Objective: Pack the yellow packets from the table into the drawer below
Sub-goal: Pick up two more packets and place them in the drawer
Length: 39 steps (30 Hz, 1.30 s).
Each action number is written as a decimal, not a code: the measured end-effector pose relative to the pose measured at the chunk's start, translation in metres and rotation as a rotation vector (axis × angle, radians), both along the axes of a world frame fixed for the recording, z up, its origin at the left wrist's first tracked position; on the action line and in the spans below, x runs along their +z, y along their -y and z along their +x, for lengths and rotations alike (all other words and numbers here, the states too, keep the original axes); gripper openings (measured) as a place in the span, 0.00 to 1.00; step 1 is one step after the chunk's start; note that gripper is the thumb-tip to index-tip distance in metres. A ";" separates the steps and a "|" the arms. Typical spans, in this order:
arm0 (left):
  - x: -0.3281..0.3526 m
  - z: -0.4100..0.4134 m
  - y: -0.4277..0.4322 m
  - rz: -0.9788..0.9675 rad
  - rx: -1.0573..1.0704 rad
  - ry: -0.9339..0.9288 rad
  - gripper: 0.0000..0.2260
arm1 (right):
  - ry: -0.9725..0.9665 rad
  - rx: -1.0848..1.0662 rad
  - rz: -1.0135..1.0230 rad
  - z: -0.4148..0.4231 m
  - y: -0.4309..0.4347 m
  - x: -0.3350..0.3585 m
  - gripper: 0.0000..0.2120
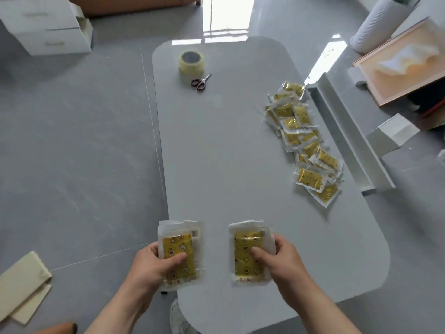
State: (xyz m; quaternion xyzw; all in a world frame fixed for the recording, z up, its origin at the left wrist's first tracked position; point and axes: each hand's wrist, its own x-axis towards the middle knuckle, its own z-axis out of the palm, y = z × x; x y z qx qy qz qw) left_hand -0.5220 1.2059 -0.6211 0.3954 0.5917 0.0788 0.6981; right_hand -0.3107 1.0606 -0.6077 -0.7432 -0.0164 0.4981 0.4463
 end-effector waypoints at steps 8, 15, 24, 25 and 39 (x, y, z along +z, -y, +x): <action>0.146 0.017 -0.027 0.149 -0.010 0.133 0.07 | 0.012 -0.126 0.162 0.005 -0.020 0.148 0.07; 0.239 0.028 0.022 0.130 0.014 0.287 0.12 | -0.036 -0.257 0.284 0.013 0.023 0.243 0.07; 0.327 0.084 0.171 0.161 0.035 0.439 0.08 | -0.092 -0.286 0.406 0.069 0.194 0.324 0.09; 0.332 0.091 0.191 0.165 0.047 0.446 0.09 | -0.086 -0.290 0.400 0.078 0.217 0.330 0.10; 0.393 0.217 0.360 0.052 -0.118 0.507 0.08 | 0.069 -0.423 0.479 0.188 0.420 0.395 0.08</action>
